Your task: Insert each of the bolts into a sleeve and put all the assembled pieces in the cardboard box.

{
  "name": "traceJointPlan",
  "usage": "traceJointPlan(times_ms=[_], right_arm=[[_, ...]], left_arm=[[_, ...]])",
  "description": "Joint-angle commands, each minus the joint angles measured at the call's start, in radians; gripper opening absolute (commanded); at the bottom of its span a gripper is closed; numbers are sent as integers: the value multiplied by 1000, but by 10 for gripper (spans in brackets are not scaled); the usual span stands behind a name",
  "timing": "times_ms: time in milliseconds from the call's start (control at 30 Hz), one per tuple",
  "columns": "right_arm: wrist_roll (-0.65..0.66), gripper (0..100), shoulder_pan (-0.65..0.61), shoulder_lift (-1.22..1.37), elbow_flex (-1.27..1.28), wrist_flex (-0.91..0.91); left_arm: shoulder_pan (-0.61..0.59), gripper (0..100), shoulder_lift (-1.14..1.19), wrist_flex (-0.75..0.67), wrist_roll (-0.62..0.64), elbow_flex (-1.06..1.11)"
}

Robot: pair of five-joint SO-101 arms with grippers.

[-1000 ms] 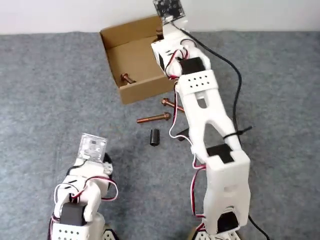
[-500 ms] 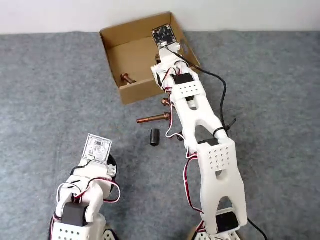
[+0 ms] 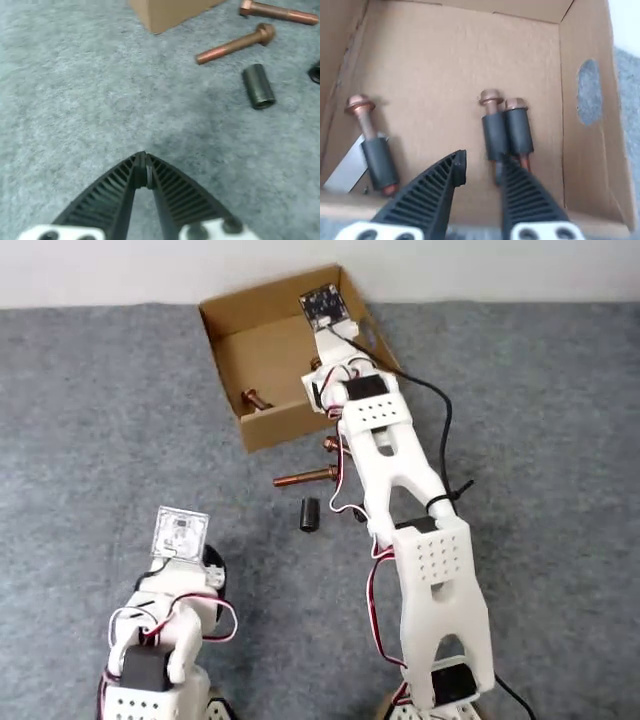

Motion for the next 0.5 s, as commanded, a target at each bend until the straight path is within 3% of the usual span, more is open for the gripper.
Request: traceJointPlan(times_ms=[0,233,467], right_arm=[[-12,9,-13,-127,-51,99],[-74,9,-18,-251,-52,286],[-167,9,-35,-318,-52,535]], left_arm=[[-43,5,-3,-32,11,-5],[-129,5,-5,-66,12,-5],[-138,5,-5,-72,55,-5]])
